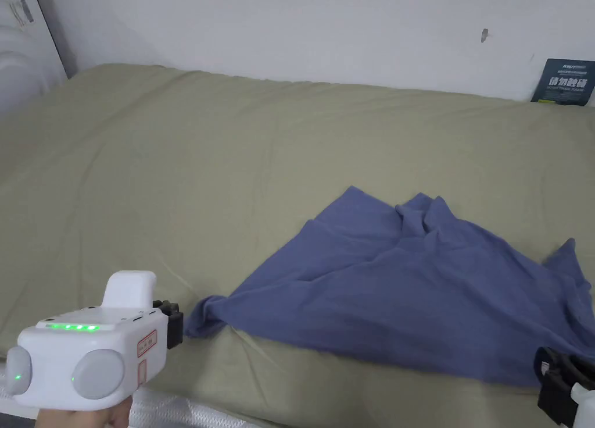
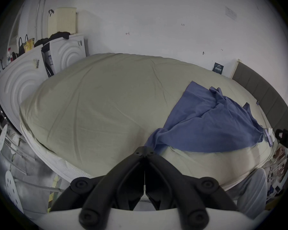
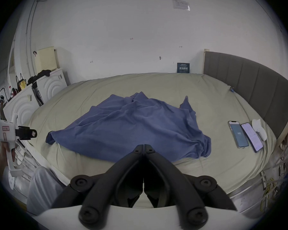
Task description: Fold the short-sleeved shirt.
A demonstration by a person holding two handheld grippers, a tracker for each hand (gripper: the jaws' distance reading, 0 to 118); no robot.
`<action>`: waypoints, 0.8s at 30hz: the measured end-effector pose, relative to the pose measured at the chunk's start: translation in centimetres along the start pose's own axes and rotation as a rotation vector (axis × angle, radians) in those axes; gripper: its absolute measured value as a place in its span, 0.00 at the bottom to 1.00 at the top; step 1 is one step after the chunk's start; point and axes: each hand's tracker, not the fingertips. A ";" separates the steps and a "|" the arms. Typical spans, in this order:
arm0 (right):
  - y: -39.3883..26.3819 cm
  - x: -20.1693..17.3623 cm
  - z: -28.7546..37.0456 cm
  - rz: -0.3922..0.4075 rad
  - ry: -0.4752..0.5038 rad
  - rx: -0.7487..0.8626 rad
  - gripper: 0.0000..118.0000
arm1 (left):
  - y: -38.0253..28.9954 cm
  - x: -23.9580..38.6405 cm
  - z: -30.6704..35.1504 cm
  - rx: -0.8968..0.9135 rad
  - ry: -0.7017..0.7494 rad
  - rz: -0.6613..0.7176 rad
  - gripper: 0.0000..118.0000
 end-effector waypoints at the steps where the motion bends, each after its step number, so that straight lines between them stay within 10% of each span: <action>1: -0.1 -0.1 -0.1 -0.006 0.007 -0.005 0.00 | 0.1 0.3 -0.4 -0.008 -0.008 -0.008 0.00; 3: -0.3 -0.3 -0.8 -0.004 0.005 -0.011 0.00 | 0.3 0.6 -1.8 -0.034 -0.029 -0.014 0.00; 4: -0.4 -0.4 -1.0 -0.001 0.004 -0.016 0.00 | 0.4 0.7 -2.5 -0.056 -0.038 -0.022 0.16; 6: -0.7 -0.5 -1.2 -0.003 0.019 -0.033 0.00 | 0.5 1.1 -4.6 -0.135 -0.018 -0.054 0.90; 7: -0.7 -0.8 -1.3 -0.004 0.021 -0.035 0.00 | 0.4 1.2 -5.6 -0.183 -0.010 -0.056 0.99; 15: -1.4 -1.3 -2.9 0.008 0.044 -0.088 0.00 | 1.9 1.0 -9.7 -0.200 0.010 -0.046 0.94; 16: -1.5 -1.2 -3.2 0.007 0.043 -0.099 0.00 | 1.8 1.2 -10.3 -0.220 0.005 -0.058 0.83; 19: -1.7 -1.0 -4.1 0.001 0.048 -0.125 0.00 | 1.6 2.4 -9.7 -0.223 -0.012 -0.091 0.09; 24: -0.5 0.4 -6.1 0.001 0.018 -0.157 0.00 | 1.5 3.7 -8.6 -0.194 -0.046 -0.146 0.07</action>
